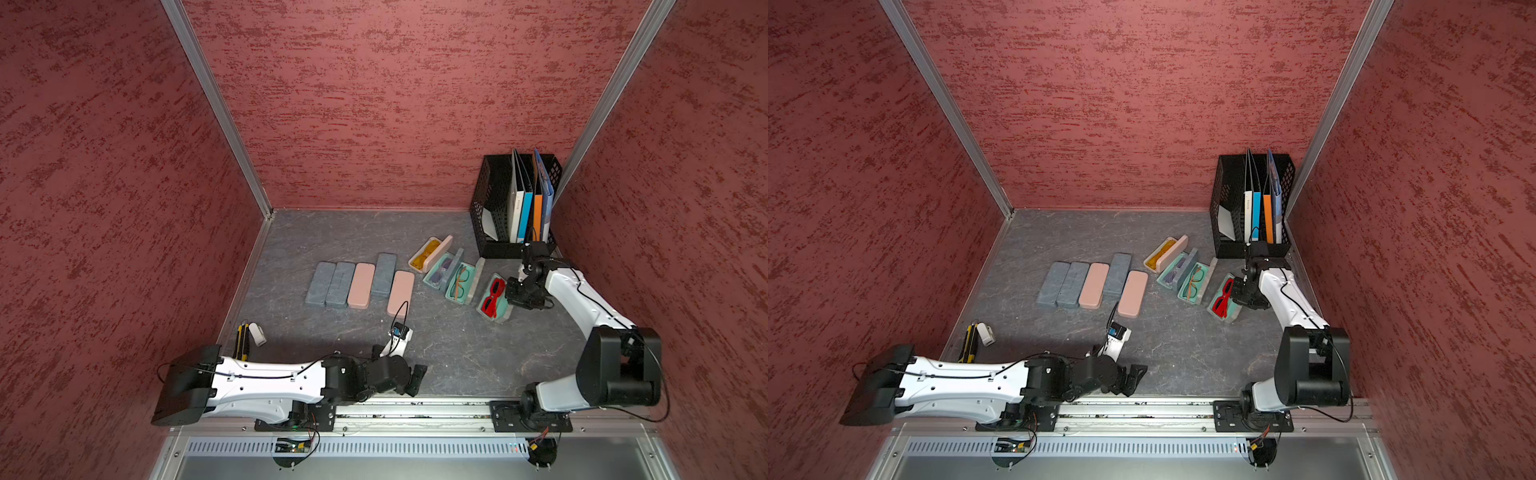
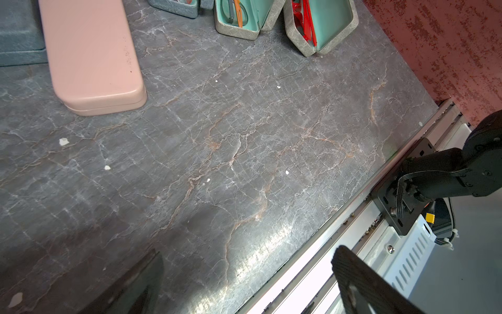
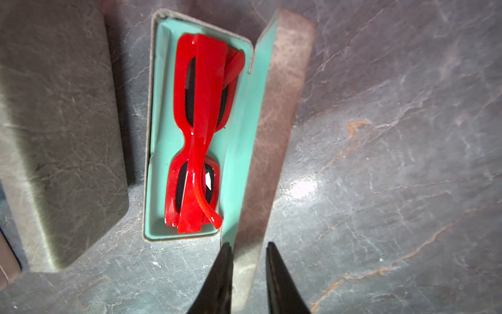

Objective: Close the glasses case
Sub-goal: Pick up the glasses case at the center of the board.

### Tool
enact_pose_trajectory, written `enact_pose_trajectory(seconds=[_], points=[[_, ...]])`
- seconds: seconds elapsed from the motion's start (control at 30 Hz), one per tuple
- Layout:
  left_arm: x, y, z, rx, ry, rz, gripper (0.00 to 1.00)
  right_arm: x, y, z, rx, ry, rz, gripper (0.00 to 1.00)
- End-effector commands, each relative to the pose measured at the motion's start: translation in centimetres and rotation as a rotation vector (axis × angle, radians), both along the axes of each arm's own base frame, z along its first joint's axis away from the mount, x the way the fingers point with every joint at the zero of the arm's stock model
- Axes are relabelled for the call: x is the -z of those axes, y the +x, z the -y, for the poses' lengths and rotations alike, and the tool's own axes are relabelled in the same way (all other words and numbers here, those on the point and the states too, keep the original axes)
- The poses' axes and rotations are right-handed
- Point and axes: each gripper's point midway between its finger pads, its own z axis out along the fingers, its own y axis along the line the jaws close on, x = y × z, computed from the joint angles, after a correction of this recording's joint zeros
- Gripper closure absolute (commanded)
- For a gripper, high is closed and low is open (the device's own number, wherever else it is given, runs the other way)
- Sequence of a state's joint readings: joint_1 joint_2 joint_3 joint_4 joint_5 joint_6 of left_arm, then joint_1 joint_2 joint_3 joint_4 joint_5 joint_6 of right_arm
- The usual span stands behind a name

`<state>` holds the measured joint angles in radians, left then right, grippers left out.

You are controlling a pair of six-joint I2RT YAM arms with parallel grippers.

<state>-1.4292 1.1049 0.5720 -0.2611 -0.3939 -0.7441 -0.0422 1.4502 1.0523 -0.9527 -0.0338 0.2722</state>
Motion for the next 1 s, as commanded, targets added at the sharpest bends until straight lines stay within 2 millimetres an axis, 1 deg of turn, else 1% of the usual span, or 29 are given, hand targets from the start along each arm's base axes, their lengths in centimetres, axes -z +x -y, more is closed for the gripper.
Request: enact_pose_trajectory(seconds=[0.0, 0.07, 0.13, 0.2, 0.23, 0.27, 0.33, 0.37, 0.4, 0.47, 0.53, 0.63, 0.7, 0.77, 0.87, 0.97], points=[[-0.1, 0.1, 0.2, 0.010, -0.012, 0.006, 0.02, -1.5, 0.3, -0.2, -0.014, 0.010, 0.030, 0.83], [0.0, 0.1, 0.2, 0.010, -0.013, 0.003, 0.02, -1.8, 0.3, -0.3, -0.017, 0.010, 0.038, 0.86], [0.1, 0.2, 0.1, 0.008, -0.011, 0.002, 0.02, -2.1, 0.2, -0.3, -0.022, 0.004, 0.045, 0.86], [0.2, 0.2, 0.1, 0.006, -0.012, 0.000, 0.02, -2.0, 0.1, -0.3, -0.022, 0.001, 0.036, 0.85], [0.2, 0.2, 0.0, 0.005, -0.012, -0.001, 0.02, -2.0, 0.2, -0.4, -0.024, 0.005, 0.035, 0.83], [0.3, 0.2, 0.0, 0.007, -0.013, -0.002, 0.01, -2.0, 0.2, -0.5, -0.022, 0.013, 0.036, 0.79], [0.3, 0.1, 0.1, 0.010, -0.014, -0.005, 0.01, -2.7, 0.4, -0.9, -0.021, 0.038, 0.066, 0.70], [0.2, 0.1, 0.1, 0.010, -0.016, -0.005, 0.01, -3.4, 0.5, -1.0, -0.018, 0.045, 0.092, 0.64], [0.2, 0.1, 0.1, 0.011, -0.017, -0.006, 0.01, -4.2, 0.7, -1.1, -0.015, 0.050, 0.122, 0.54], [0.3, 0.1, 0.1, 0.013, -0.019, -0.008, 0.01, -5.5, 1.0, -1.3, -0.014, 0.063, 0.161, 0.40], [0.2, 0.0, 0.2, 0.014, -0.023, -0.008, 0.01, -6.1, 1.4, -1.6, -0.022, 0.078, 0.170, 0.31], [0.2, 0.0, 0.2, 0.014, -0.030, -0.010, 0.01, -5.4, 2.3, -1.6, -0.019, 0.082, 0.142, 0.27], [0.2, 0.0, 0.2, 0.014, -0.031, -0.014, 0.01, -4.3, 2.9, -1.6, -0.021, 0.083, 0.115, 0.27], [0.3, -0.1, 0.1, 0.012, -0.037, -0.020, 0.01, -2.5, 3.4, -1.1, -0.016, 0.058, 0.059, 0.27], [0.3, -0.2, -0.1, 0.010, -0.046, -0.022, 0.01, -0.8, 3.9, -0.8, -0.014, 0.043, 0.023, 0.26], [0.6, 0.0, -0.5, -0.002, -0.033, -0.020, 0.00, 0.3, 4.5, -0.8, -0.007, 0.047, 0.009, 0.27]])
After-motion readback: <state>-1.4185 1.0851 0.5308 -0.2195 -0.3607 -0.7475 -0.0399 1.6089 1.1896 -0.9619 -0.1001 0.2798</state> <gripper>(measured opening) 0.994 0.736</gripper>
